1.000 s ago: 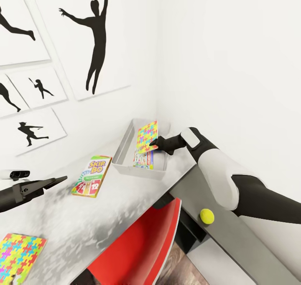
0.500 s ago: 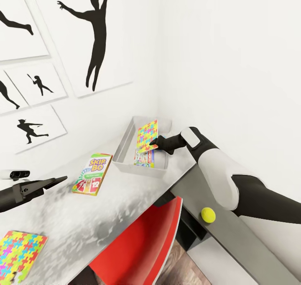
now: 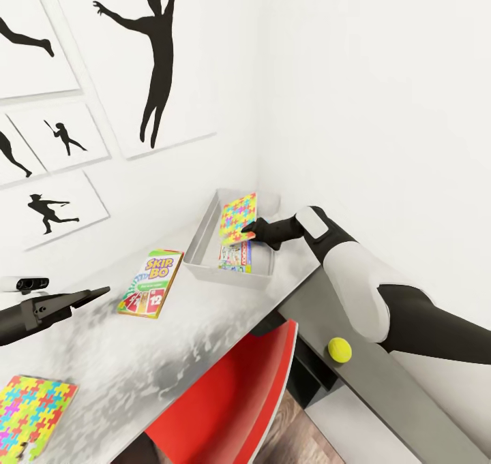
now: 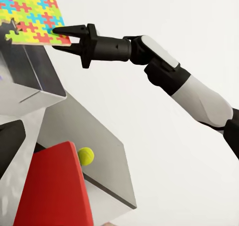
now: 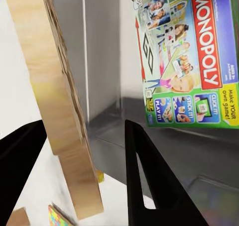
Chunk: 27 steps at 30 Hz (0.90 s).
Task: Put all the toys in the child's room - the three board games (two on the bed and one on the table), the two jigsaw puzzles on the table, and the tennis ball on the table - inside the toy box on the table in the child's room.
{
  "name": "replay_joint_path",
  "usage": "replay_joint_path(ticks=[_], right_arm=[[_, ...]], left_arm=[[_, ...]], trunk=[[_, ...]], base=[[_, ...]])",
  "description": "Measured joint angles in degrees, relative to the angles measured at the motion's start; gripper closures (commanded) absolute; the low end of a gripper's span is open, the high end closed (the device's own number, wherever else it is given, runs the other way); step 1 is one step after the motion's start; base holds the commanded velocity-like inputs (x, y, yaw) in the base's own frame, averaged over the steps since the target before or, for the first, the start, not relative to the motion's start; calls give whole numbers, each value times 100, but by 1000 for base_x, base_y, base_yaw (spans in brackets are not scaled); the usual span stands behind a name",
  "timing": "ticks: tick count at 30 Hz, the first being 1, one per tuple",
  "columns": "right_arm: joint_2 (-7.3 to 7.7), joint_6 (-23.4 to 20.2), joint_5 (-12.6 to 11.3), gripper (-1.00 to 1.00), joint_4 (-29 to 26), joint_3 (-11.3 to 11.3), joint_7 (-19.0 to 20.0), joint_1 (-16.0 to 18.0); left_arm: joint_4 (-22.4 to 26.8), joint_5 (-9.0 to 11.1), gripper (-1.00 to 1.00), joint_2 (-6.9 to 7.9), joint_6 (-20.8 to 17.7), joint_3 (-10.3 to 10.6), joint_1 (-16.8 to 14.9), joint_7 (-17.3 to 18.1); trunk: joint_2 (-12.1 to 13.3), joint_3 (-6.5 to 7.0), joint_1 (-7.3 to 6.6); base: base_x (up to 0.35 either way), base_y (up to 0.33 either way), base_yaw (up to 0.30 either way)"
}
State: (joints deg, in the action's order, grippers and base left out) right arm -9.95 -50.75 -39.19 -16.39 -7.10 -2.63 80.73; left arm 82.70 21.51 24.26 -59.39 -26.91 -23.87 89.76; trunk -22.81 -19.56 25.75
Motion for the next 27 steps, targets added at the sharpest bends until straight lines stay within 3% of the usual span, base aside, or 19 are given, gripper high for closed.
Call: replay_joint_path(ticks=[5,6,27], right_arm=[[0,-3,-23,100,0,5,0,-1],[0,-4,-26,-100,-1,7,0,-1],[4,-7,-42,-100,1,2,0,-1]], left_arm=[[0,2,-100,1,0,0,0,0],[0,1,-100,1,0,-1,0,0],[0,-1,-100,0,0,1,0,0]], trunk=[[0,0,0],[0,0,0],[0,0,0]], base=[[0,0,0],[0,0,0],[0,0,0]])
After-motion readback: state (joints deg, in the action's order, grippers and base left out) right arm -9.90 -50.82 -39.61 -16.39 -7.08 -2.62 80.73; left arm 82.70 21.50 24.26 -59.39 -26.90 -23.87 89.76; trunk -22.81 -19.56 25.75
